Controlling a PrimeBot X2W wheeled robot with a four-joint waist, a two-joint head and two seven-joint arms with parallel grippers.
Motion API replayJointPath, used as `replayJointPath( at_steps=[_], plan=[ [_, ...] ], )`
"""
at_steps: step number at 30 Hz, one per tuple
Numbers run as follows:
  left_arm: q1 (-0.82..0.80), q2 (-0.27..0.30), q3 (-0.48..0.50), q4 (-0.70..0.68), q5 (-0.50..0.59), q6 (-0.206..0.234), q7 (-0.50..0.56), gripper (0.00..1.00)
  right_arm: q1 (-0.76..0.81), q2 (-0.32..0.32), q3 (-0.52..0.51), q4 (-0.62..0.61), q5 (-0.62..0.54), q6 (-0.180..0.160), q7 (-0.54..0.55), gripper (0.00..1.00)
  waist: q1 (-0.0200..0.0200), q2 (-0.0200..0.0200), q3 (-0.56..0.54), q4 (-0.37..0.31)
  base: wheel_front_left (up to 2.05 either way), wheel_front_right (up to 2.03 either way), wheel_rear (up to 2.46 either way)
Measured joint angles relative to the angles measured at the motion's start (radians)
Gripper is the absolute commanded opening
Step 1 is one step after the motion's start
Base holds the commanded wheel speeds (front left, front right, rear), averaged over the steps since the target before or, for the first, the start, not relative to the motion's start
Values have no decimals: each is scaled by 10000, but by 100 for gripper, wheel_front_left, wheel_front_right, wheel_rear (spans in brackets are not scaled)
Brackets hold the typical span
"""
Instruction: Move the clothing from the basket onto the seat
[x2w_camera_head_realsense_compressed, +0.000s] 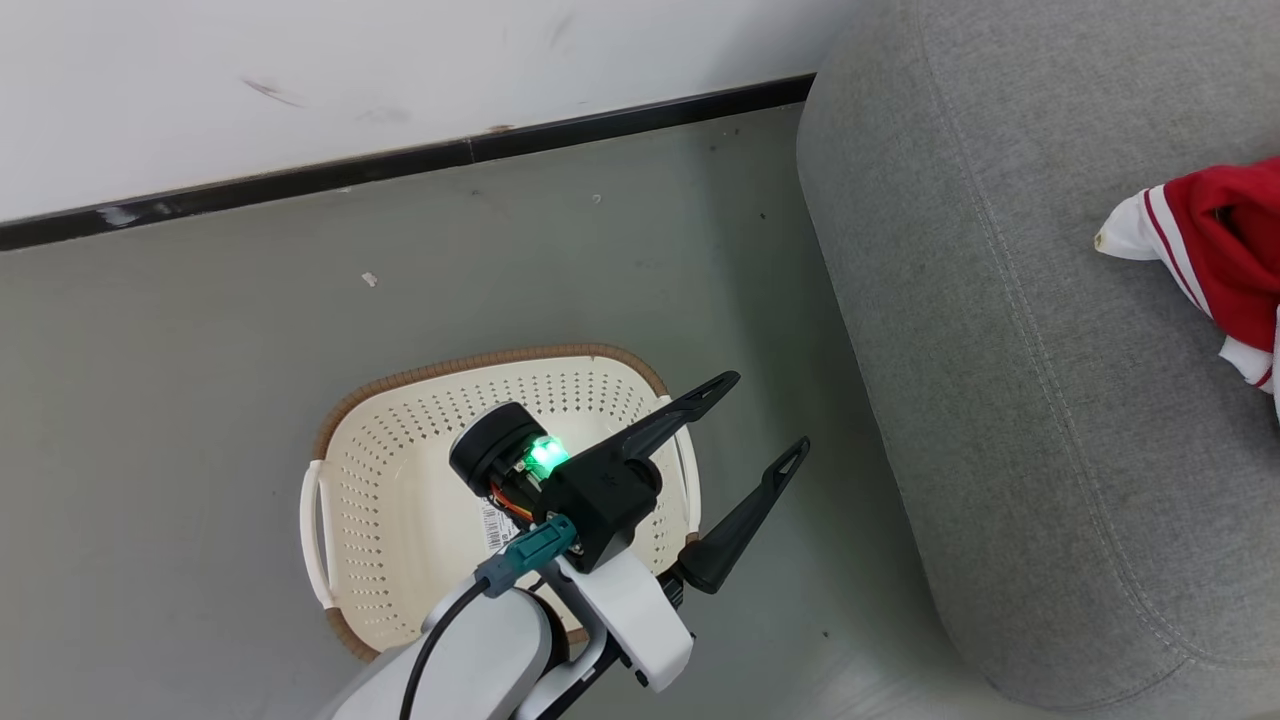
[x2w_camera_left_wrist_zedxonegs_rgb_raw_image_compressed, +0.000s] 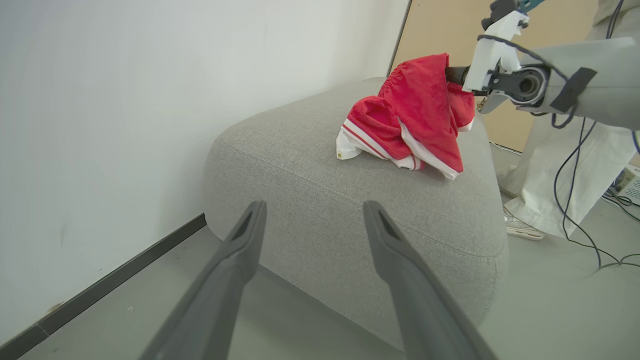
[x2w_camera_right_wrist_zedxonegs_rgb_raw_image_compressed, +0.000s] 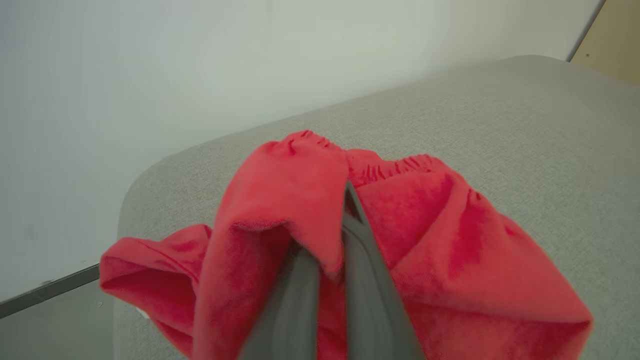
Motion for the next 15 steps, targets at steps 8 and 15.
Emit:
replayJointPath(
  at_steps=[8,15],
  plan=[
    [-223,-4,23,-25,2,-40,0,100,-180,136,757,251,-54,0,-205,35,0,0,275,86,0,0,0],
    [-223,4,40,52,-10,-146,-21,100,-346,161,1524,198,-81,6,-405,100,0,0,305,-127,0,0,0]
  ],
)
